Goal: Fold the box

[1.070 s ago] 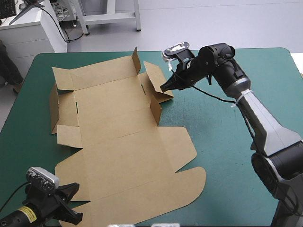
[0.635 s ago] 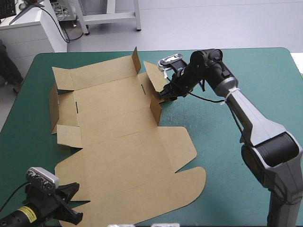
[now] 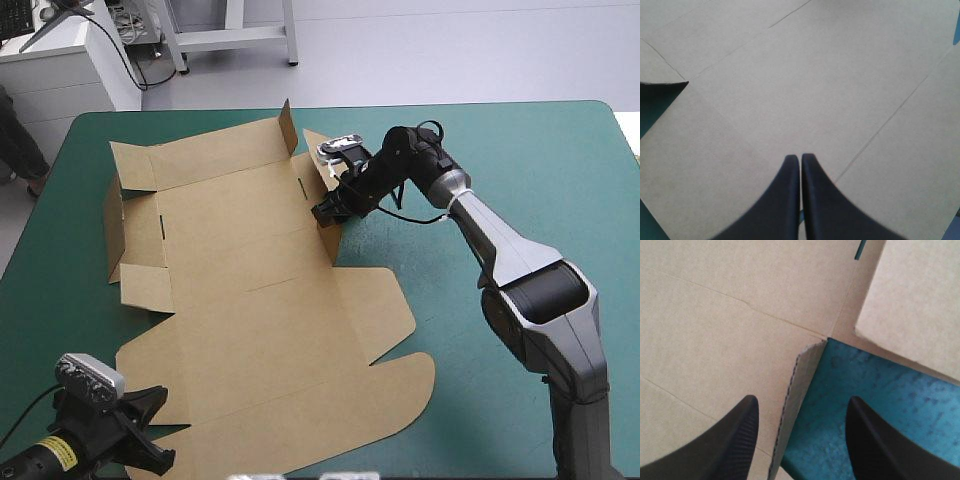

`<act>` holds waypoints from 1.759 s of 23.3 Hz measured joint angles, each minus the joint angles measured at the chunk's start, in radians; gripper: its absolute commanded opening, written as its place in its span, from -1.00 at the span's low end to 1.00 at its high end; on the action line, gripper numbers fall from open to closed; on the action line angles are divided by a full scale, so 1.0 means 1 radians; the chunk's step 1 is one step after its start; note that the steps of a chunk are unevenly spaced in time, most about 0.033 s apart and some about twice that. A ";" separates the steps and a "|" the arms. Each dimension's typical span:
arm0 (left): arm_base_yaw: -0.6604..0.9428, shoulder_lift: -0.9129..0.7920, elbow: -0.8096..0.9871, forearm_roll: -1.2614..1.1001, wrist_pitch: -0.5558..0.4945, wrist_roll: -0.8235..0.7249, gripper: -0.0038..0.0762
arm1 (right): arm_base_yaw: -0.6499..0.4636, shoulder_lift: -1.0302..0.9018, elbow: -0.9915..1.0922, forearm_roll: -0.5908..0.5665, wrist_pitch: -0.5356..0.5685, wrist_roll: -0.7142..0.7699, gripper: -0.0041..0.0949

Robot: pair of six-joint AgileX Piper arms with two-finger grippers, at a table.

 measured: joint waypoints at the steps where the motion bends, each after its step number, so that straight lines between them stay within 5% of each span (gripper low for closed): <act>1: 0.000 0.000 0.000 0.000 0.000 0.000 -0.92 | 0.000 0.011 0.000 0.002 -0.009 -0.004 0.08; 6: 0.000 0.000 0.000 0.000 0.000 0.000 -0.92 | 0.000 0.049 0.000 0.002 -0.010 0.006 0.01; 12: 0.000 0.000 0.000 0.000 0.000 0.000 -0.92 | 0.000 0.055 0.000 0.004 -0.001 0.034 -0.91; 26: 0.000 0.000 0.000 -0.001 0.000 0.000 -0.92 | 0.000 0.055 -0.016 0.000 0.079 0.024 -0.93; 37: 0.000 0.000 0.000 -0.001 0.000 0.000 -0.92 | 0.003 0.055 -0.174 -0.363 0.167 -0.278 -0.94; 41: 0.000 0.000 0.000 -0.001 0.000 0.000 -0.92 | 0.007 0.055 -0.174 -0.393 0.167 -0.412 -0.96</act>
